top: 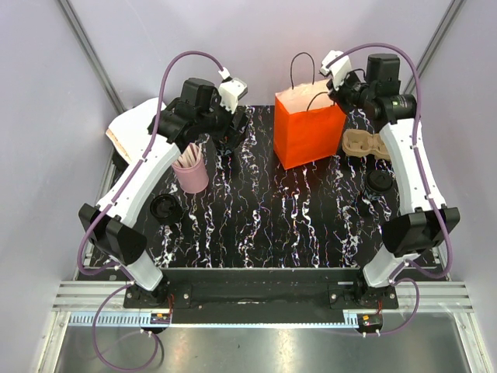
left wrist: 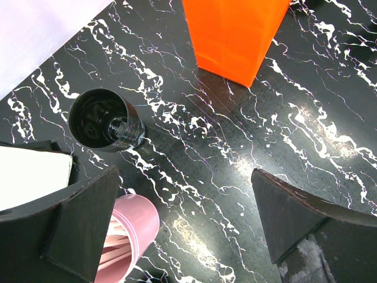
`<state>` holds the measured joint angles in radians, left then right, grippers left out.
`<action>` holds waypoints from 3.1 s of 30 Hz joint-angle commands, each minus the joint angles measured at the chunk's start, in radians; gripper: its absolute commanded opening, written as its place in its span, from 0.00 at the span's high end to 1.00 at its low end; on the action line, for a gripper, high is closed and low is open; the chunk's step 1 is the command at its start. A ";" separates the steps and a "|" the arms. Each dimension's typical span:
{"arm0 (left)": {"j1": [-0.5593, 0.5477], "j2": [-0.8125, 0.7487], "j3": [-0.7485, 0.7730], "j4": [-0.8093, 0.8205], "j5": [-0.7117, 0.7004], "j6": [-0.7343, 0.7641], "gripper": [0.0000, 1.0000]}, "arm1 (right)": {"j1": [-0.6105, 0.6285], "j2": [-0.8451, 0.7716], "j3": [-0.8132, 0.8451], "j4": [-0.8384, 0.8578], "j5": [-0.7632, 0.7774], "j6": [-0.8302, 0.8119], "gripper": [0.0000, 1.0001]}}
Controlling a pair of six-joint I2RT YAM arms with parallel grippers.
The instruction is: Pack the takeout coffee
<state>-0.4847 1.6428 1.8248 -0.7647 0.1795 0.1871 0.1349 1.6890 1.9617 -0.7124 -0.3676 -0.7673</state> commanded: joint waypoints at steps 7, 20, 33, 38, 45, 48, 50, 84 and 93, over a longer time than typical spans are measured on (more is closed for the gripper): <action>-0.005 -0.040 0.031 0.033 -0.005 0.005 0.01 | 0.058 -0.124 -0.040 -0.119 -0.059 0.037 0.96; -0.011 -0.041 0.033 0.031 -0.002 0.002 0.01 | 0.069 -0.198 -0.046 -0.245 -0.093 0.039 0.98; -0.017 -0.041 0.033 0.031 0.003 -0.002 0.01 | 0.071 -0.261 -0.075 -0.334 -0.120 0.043 0.98; -0.022 -0.035 0.033 0.030 0.002 -0.003 0.01 | 0.069 -0.265 -0.055 -0.334 -0.082 0.071 0.74; -0.023 -0.038 0.031 0.030 0.002 -0.002 0.01 | 0.066 -0.298 -0.029 -0.351 0.106 0.128 0.31; -0.023 -0.054 0.021 0.033 -0.006 0.005 0.01 | 0.054 -0.328 -0.058 -0.363 0.194 0.140 0.21; -0.023 -0.063 0.002 0.044 -0.009 0.012 0.01 | 0.004 -0.345 -0.076 -0.369 0.206 0.152 0.20; -0.022 -0.117 -0.142 0.067 0.051 0.034 0.01 | -0.434 -0.207 -0.601 -0.214 0.085 -0.006 0.33; -0.023 -0.109 -0.145 0.068 0.051 0.034 0.01 | -0.434 -0.152 -0.609 -0.187 0.030 -0.056 0.41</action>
<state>-0.5037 1.5639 1.6814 -0.7444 0.2066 0.2279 -0.2951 1.5101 1.3415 -0.9417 -0.2867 -0.7849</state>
